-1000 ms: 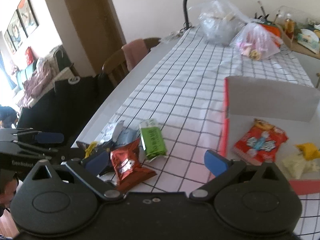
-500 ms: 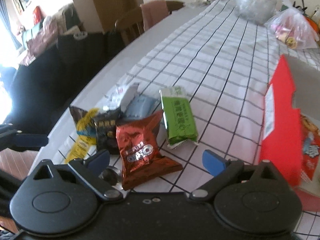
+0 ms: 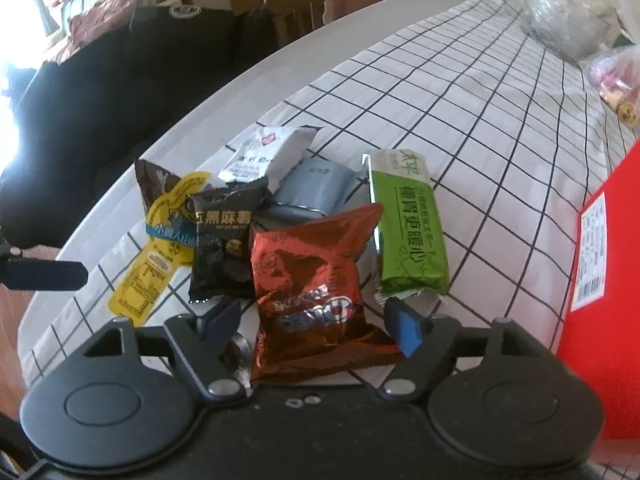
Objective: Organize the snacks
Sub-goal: 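Grasp the red Oreo bag with the right gripper and lift it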
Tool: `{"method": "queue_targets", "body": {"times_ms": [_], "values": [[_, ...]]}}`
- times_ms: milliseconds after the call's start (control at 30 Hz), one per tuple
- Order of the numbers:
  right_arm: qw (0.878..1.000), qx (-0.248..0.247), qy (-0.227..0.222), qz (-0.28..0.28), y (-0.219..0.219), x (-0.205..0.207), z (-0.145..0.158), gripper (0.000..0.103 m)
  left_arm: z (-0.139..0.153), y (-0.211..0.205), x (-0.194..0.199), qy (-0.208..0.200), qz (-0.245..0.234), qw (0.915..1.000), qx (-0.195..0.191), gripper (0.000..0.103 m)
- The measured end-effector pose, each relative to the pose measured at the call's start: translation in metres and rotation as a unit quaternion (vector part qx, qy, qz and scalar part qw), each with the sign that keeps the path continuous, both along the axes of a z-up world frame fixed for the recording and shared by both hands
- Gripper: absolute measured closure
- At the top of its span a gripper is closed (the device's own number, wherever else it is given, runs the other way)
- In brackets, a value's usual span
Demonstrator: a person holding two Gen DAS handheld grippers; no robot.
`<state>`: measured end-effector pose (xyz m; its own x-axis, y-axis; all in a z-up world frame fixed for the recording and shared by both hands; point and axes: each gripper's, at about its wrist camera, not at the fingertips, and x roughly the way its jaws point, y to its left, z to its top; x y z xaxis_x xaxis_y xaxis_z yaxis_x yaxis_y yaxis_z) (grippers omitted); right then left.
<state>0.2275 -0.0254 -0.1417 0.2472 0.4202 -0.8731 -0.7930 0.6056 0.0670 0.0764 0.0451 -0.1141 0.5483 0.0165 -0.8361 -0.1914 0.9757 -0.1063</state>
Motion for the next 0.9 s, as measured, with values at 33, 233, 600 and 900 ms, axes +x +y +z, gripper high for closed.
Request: {"method": "queue_targets", "body": {"times_ms": [33,233,600,900], "values": [[1.000,-0.001,-0.001,0.001,0.001,0.000,0.000,0.030,-0.001,-0.001,0.000,-0.001,-0.002,1.0000,0.002,0.018],[1.000,0.002,0.001,0.003,0.000,0.003,0.000,0.050,-0.002,-0.013,0.002,-0.011,-0.028,0.9993,0.020,0.018],[0.999,0.030,0.014,-0.011,-0.021,0.005,0.010,0.062,-0.014,-0.026,0.014,-0.013,-0.066,0.9969,0.041,0.023],[0.998,0.047,0.022,-0.026,-0.050,0.000,0.019,0.062,-0.040,-0.032,0.032,0.013,-0.086,0.9947,0.055,0.038]]}}
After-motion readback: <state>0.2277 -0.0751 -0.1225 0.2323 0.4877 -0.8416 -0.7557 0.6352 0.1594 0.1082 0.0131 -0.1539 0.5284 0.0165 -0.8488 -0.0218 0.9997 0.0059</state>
